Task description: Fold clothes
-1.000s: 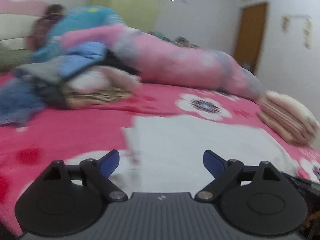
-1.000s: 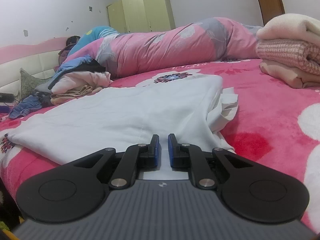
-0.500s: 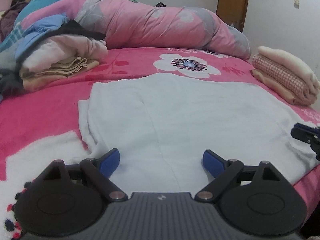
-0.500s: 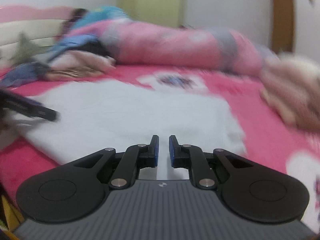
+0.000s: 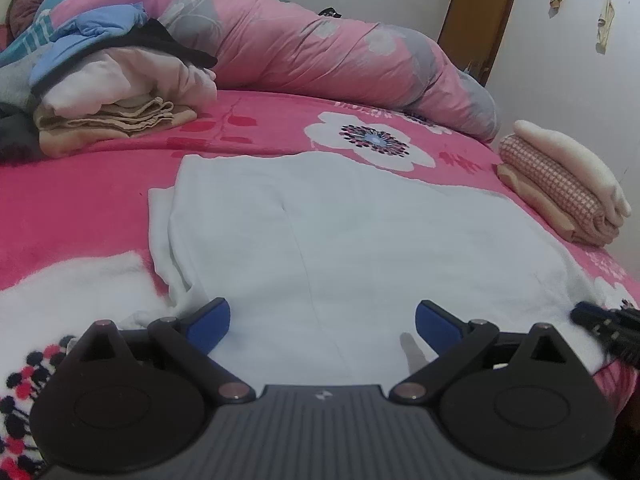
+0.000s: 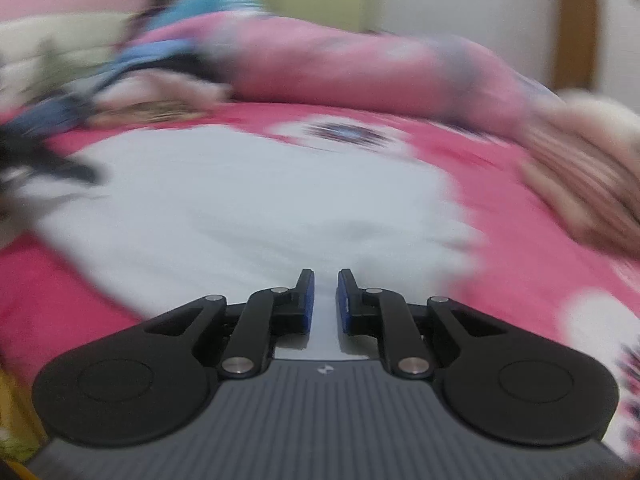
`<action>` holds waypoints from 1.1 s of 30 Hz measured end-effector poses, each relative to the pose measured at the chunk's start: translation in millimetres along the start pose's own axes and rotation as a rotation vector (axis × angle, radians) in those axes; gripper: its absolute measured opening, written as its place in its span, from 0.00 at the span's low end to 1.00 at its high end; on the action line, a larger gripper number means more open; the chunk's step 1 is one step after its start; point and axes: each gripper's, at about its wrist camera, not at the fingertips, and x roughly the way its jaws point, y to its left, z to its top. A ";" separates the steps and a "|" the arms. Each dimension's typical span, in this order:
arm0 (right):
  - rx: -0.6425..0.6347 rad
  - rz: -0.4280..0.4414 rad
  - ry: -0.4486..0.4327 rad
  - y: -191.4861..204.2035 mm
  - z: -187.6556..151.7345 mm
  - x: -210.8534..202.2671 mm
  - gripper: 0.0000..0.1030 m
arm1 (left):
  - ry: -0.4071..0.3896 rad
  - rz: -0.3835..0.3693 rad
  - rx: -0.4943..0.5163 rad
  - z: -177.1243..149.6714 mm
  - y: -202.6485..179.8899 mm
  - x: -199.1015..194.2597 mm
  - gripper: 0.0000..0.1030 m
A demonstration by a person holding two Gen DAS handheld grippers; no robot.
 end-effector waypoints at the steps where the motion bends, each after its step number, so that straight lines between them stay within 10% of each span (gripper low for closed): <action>1: 0.029 -0.019 0.004 -11.9 2.1 -3.2 0.10 | 0.001 -0.001 0.000 0.1 0.2 -0.1 0.97; 11: -0.095 0.106 0.016 11.8 62.9 56.3 0.12 | 0.003 -0.001 0.014 -1.3 -2.6 0.6 0.98; 18: 0.125 -0.049 0.089 -66.1 75.8 83.4 0.15 | 0.011 -0.067 0.007 0.2 9.1 -1.8 0.98; 23: 0.058 0.100 0.068 -40.9 108.0 101.1 0.15 | -0.002 -0.089 -0.009 -0.7 13.2 -2.7 0.98; 29: 0.107 0.020 0.243 -47.7 122.9 199.6 0.15 | 0.001 -0.109 -0.009 0.1 16.3 -3.6 0.98; 33: 0.169 -0.035 0.143 -66.7 139.8 162.4 0.18 | -0.005 -0.131 -0.027 0.7 20.8 -4.6 0.98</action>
